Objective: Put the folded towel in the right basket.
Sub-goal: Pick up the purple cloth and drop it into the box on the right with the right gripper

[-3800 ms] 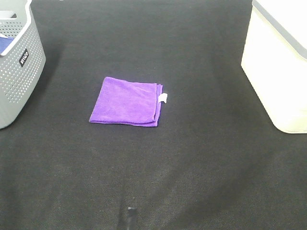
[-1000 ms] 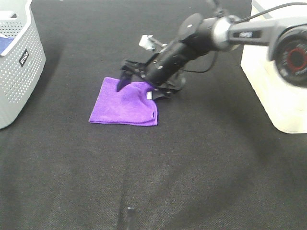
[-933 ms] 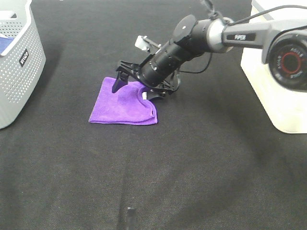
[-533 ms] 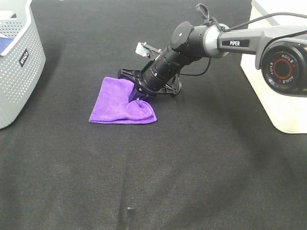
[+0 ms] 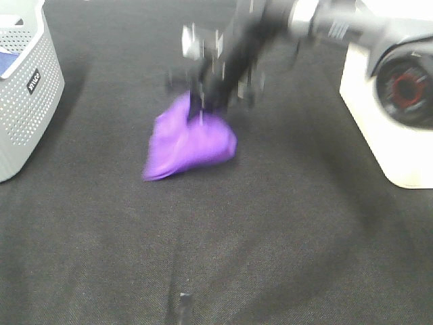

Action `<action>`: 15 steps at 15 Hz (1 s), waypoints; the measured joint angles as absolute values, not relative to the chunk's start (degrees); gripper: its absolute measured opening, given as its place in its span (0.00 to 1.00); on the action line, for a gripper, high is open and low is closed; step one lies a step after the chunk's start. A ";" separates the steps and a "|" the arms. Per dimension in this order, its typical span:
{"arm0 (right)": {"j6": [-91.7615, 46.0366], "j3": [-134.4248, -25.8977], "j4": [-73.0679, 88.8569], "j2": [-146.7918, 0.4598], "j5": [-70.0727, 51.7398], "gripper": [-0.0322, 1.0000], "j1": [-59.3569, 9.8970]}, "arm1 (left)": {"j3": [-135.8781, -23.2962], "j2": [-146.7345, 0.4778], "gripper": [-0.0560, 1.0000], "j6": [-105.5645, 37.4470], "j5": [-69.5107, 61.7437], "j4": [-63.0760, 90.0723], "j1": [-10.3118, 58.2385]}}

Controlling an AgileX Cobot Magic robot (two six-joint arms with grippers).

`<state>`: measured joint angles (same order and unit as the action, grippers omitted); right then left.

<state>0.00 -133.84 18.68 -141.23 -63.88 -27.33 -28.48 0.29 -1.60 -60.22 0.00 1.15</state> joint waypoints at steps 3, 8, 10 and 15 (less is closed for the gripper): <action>2.35 -145.65 4.87 -137.28 -69.04 0.14 -26.93 | -28.48 0.29 0.99 -1.60 -60.22 0.00 1.15; 2.98 -151.89 2.12 -129.14 -69.44 0.14 -10.94 | -28.48 0.29 0.99 -1.60 -60.22 0.00 1.15; 2.98 -152.01 1.43 -126.74 -69.44 0.14 -2.98 | -28.48 0.29 0.99 -1.60 -60.22 0.00 1.15; 2.98 -149.71 0.57 -126.11 -69.84 0.14 7.39 | -28.48 0.29 0.99 -1.60 -60.22 0.00 1.15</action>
